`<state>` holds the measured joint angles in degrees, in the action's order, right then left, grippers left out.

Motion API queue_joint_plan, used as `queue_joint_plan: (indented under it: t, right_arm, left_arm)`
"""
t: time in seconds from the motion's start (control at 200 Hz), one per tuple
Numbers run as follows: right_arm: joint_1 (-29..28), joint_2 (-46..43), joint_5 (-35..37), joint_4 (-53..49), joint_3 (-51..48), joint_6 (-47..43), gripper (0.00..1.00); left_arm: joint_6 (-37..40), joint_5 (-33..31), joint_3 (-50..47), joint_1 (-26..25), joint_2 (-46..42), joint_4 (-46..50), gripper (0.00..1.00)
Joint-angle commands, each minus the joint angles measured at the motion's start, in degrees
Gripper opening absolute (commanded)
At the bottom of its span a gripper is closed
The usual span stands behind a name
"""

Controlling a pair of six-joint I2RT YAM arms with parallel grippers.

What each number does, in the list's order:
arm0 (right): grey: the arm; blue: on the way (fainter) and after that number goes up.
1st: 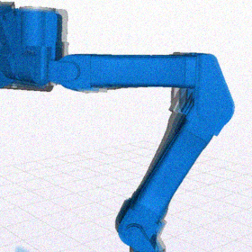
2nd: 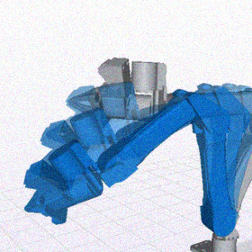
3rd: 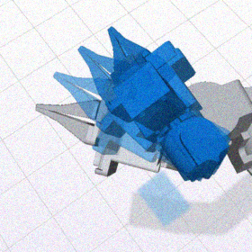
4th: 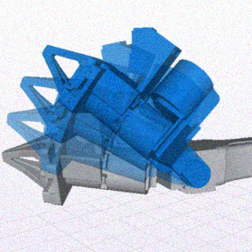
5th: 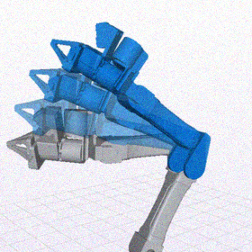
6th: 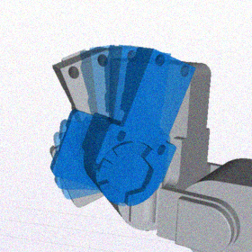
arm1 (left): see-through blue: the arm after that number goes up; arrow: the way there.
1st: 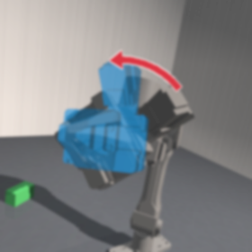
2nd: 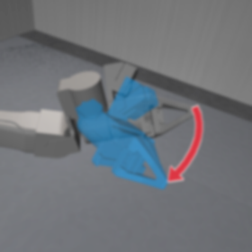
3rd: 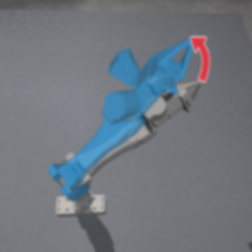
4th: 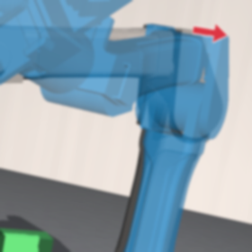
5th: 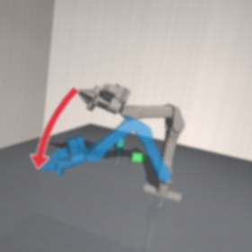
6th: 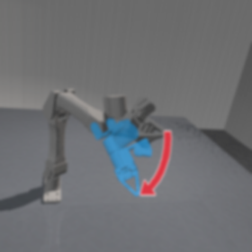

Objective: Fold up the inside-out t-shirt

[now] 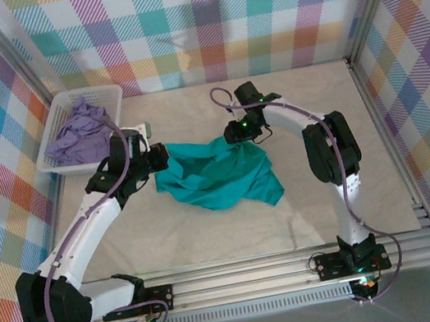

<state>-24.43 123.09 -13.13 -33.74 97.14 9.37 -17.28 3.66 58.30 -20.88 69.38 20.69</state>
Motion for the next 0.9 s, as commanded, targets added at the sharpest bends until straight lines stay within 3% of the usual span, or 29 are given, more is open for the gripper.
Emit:
queue_joint_plan:
  t: [0.0, 0.235, 0.335, 0.535, 0.6, 0.745, 0.895]
  right_arm:
    - [-0.45, 2.33, -1.31, -4.27, 2.96, -1.25, 0.42]
    - [-1.02, 4.25, -0.23, -6.42, 4.99, -1.28, 0.43]
    - [-1.39, 4.96, -0.32, -6.81, 5.74, -1.32, 0.33]
    - [-1.45, 3.79, -0.98, -6.21, 6.65, -1.92, 0.03]
    - [-1.46, 2.87, -1.63, -5.78, 7.05, -1.97, 0.00]
    - [-0.98, -3.80, -2.06, -2.93, 5.78, -2.25, 0.00]
    - [0.49, -18.61, -3.24, 1.87, 0.51, -1.70, 0.00]
  left_arm:
    - [0.39, -0.94, -0.48, -0.12, -1.55, -0.96, 0.00]
    - [0.41, -1.02, -0.56, -0.14, -1.57, -1.09, 0.00]
    - [0.51, -1.02, -0.67, -0.13, -1.51, -1.17, 0.00]
    - [0.68, -1.24, -0.57, -0.11, -1.28, -1.09, 0.00]
    - [0.69, -1.41, -0.58, -0.12, -1.33, -1.01, 0.00]
    - [0.07, -3.33, -0.26, 0.01, -1.77, -0.58, 0.00]
    - [-3.43, -7.18, 1.45, 1.78, -4.45, 0.01, 0.00]
